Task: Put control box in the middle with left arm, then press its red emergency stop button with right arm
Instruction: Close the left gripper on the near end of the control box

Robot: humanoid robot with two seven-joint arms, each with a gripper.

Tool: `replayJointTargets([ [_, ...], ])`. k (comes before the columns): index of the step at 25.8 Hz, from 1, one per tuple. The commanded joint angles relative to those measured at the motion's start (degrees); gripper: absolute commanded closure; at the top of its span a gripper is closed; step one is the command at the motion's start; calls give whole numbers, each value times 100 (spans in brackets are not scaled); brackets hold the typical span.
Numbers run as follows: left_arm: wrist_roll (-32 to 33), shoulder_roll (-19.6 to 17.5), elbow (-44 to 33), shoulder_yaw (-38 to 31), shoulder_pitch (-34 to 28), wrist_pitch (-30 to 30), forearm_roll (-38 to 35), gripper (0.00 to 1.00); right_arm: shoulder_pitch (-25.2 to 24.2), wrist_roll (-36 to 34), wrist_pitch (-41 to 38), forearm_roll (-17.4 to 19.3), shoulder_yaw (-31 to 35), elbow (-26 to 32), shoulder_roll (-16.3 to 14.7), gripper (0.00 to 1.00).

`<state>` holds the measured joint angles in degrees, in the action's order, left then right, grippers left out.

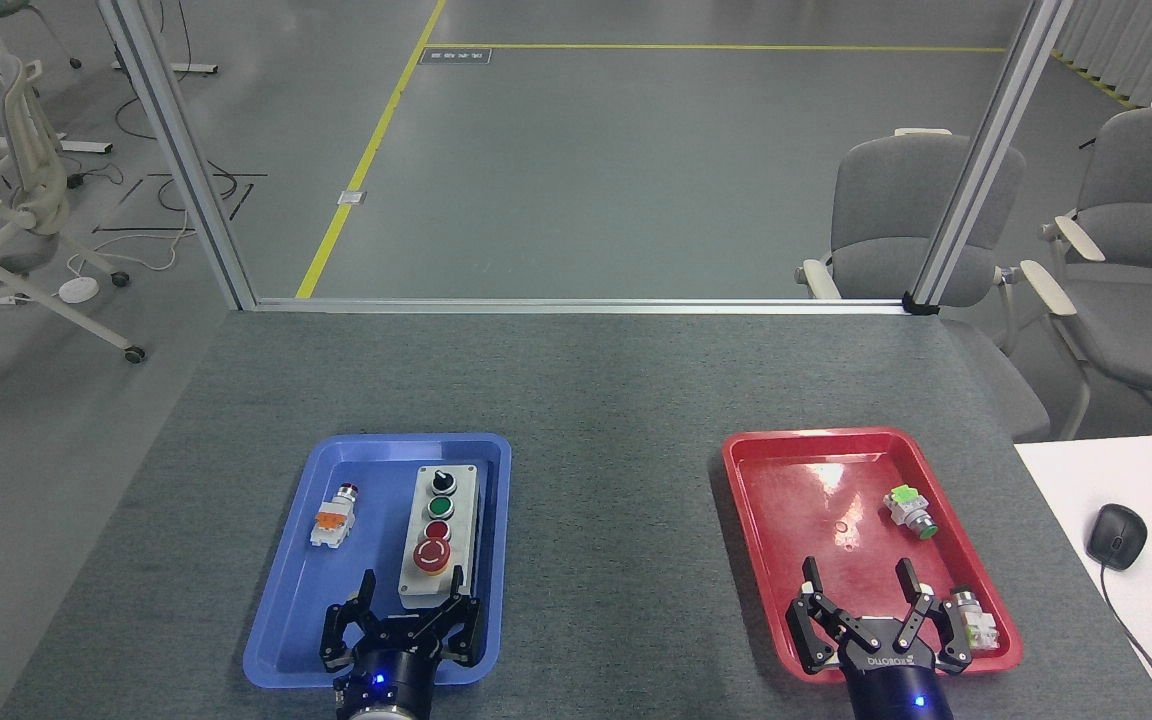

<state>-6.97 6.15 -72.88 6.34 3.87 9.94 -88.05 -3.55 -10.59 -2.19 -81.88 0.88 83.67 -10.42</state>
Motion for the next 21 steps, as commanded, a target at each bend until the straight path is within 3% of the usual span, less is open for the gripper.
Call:
replayJointTargets([
  [1, 37, 9, 2, -1, 35, -1, -2, 1, 4, 22, -1, 6, 0, -9, -4, 2],
  [21, 213, 106, 354, 140, 114, -1, 104, 1, 4, 13, -1, 6, 0, -9, 31, 2],
])
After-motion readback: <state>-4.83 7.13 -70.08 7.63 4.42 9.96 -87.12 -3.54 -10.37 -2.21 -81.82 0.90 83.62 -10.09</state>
